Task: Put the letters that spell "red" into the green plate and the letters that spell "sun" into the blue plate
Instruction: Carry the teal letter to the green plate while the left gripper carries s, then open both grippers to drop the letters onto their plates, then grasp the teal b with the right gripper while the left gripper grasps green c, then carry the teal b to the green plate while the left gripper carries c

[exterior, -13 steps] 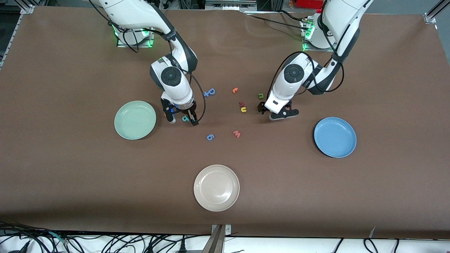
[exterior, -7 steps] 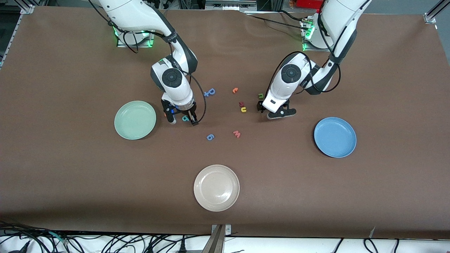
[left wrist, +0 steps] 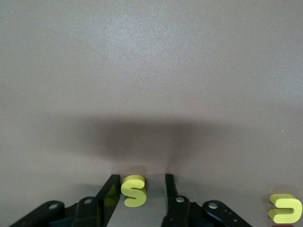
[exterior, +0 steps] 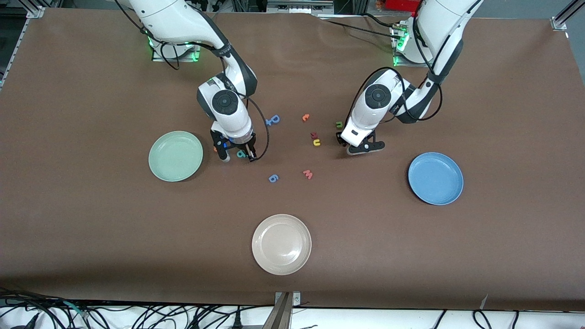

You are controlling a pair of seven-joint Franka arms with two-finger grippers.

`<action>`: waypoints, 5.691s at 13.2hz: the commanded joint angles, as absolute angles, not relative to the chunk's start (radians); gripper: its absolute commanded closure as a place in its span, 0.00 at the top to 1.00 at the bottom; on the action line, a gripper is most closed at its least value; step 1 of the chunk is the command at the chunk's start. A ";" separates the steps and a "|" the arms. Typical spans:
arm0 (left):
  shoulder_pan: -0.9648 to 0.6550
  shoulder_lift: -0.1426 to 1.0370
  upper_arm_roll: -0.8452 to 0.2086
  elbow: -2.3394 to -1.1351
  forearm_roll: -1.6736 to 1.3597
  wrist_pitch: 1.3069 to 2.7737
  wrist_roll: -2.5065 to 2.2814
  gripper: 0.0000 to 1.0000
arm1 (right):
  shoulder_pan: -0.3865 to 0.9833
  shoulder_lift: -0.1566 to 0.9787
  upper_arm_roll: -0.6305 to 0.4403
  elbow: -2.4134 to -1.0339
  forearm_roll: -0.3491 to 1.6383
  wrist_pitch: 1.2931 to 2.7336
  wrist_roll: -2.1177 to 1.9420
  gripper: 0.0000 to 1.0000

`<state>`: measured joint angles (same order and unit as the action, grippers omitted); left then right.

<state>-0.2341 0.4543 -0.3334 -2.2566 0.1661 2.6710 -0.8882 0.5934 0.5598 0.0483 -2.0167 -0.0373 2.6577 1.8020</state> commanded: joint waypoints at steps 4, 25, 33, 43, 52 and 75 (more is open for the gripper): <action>-0.238 0.462 -0.336 -2.246 0.206 2.661 -0.916 0.20 | 0.601 0.526 0.034 -2.000 -0.064 2.660 1.812 0.09; 0.228 0.457 -0.336 -1.902 0.193 2.140 -0.138 0.25 | 0.592 0.284 -0.425 -2.141 0.115 2.184 0.646 0.10; 0.230 0.410 -0.444 -1.951 0.109 2.158 -0.269 1.00 | 0.592 0.345 -0.419 -2.161 0.115 2.198 0.565 0.99; 0.138 0.350 -0.750 -2.333 0.305 2.528 -1.082 1.00 | 0.623 0.295 -0.364 -2.102 0.117 2.178 0.673 0.99; 0.051 0.491 -0.750 -2.335 0.581 2.597 -1.443 1.00 | 0.626 0.363 -0.164 -2.155 0.118 2.532 0.957 0.87; 0.168 0.538 -0.744 -2.197 0.675 2.570 -1.439 0.11 | 0.678 0.503 -0.072 -2.178 0.117 2.859 1.266 0.20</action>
<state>0.1173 0.5207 -0.7342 -2.2467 0.6507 2.6032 -1.4922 0.6707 0.5109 -0.0634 -2.1668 0.1096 2.8444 1.2607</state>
